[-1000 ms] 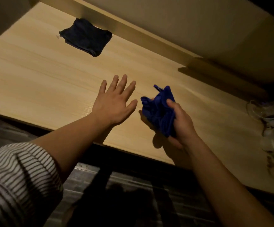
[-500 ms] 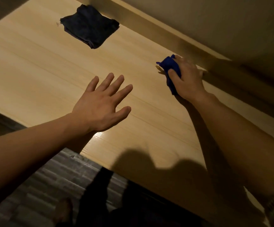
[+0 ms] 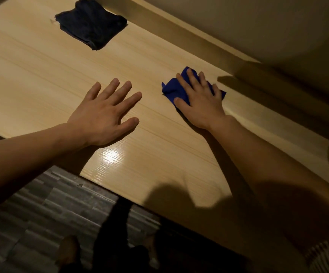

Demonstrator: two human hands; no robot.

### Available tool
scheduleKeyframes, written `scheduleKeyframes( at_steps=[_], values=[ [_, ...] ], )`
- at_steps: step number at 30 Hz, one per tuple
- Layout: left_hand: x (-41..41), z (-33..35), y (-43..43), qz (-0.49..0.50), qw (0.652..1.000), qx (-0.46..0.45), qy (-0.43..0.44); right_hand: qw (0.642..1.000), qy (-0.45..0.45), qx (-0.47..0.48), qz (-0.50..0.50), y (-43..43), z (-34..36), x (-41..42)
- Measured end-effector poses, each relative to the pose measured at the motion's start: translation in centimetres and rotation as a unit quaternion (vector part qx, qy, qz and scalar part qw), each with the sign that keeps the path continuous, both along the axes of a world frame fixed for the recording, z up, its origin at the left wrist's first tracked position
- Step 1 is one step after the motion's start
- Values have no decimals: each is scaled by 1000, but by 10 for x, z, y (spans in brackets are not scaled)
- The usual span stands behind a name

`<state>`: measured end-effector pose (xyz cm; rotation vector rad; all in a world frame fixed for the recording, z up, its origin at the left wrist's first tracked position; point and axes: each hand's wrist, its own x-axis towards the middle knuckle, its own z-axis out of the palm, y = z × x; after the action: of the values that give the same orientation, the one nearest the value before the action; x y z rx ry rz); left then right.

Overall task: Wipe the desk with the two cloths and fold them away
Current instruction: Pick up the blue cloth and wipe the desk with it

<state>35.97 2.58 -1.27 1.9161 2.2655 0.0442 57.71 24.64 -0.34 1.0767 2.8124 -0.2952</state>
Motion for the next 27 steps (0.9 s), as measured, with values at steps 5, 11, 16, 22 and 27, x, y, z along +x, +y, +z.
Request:
scheduleKeyframes(
  at_steps=[5,11,16,22,27],
  values=[
    [-1,0,1,-4,1000,-2,-3,1000,4,13,12,-58,-4,14],
    [0,-2,3,-7,1000,2,-8,999,20,7,35,-127,-7,30],
    [-1,-4,4,-8,1000,8,-6,999,26,9,32,-181,-10,37],
    [-3,-7,4,-13,1000,14,-15,999,36,-9,29,-223,-9,40],
    [-3,-5,5,-16,1000,1,-12,996,56,-53,47,-251,7,43]
  ],
)
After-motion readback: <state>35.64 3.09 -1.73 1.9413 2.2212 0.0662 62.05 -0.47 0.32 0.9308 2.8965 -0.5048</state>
